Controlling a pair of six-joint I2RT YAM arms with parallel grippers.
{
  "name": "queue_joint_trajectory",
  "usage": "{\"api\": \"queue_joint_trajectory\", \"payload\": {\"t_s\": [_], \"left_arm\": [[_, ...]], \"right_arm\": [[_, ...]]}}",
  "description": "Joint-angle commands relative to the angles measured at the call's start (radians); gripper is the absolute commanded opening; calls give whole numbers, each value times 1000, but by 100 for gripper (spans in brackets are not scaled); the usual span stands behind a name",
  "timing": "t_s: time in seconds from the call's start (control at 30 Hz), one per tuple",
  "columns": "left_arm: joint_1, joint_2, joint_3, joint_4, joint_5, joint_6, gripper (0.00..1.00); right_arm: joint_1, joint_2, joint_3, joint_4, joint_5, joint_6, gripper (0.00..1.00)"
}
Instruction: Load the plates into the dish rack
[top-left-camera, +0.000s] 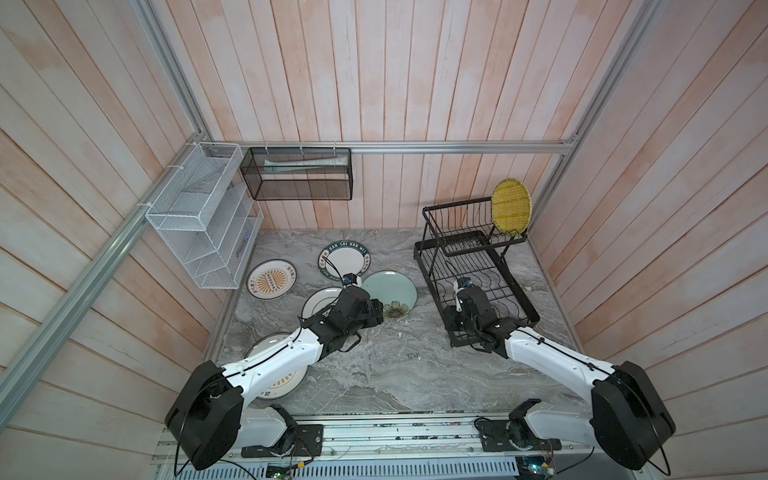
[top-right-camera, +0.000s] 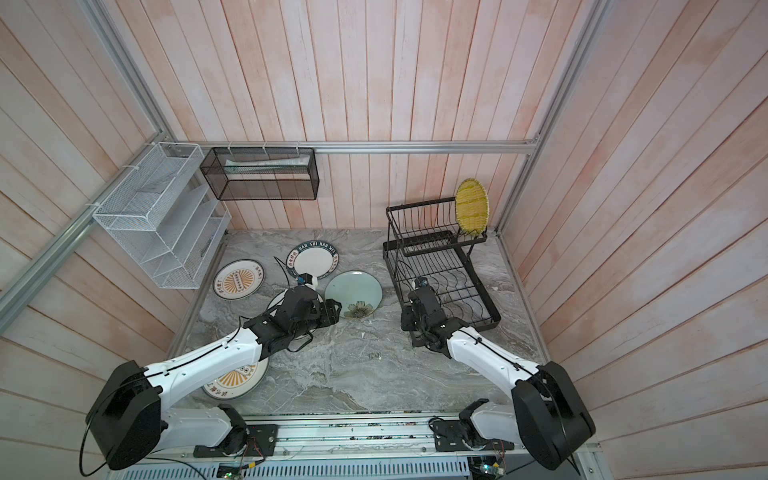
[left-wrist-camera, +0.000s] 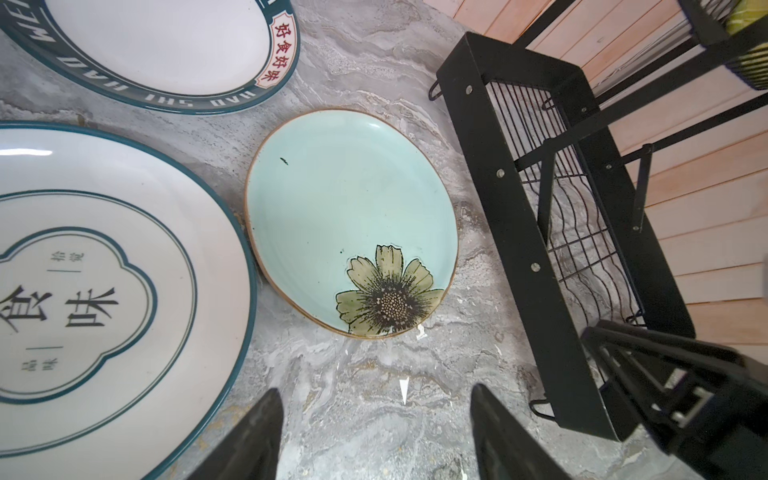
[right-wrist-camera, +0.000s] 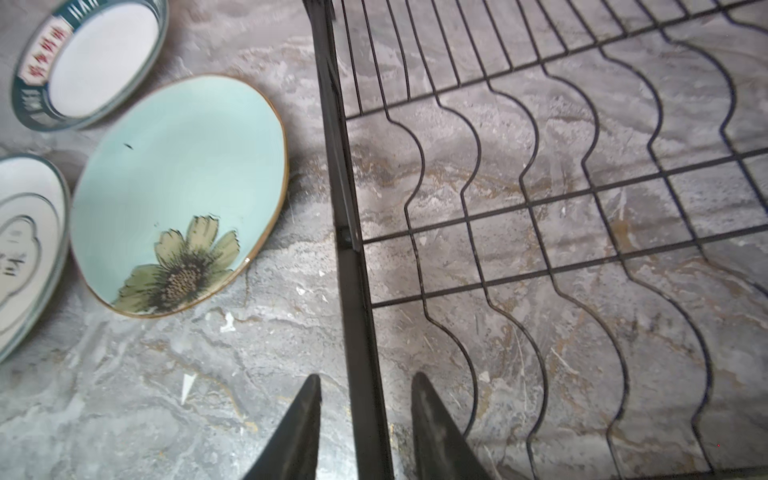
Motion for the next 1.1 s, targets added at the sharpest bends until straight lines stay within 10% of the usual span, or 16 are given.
{"api": "queue_joint_trajectory", "payload": {"t_s": [0.0, 1.07], "left_arm": [[-3, -17, 7, -27, -56, -9, 72], [-4, -60, -59, 7, -18, -40, 72]], "right_arm": [[14, -62, 25, 2, -5, 46, 41], [132, 253, 18, 419, -148, 463, 54]]}}
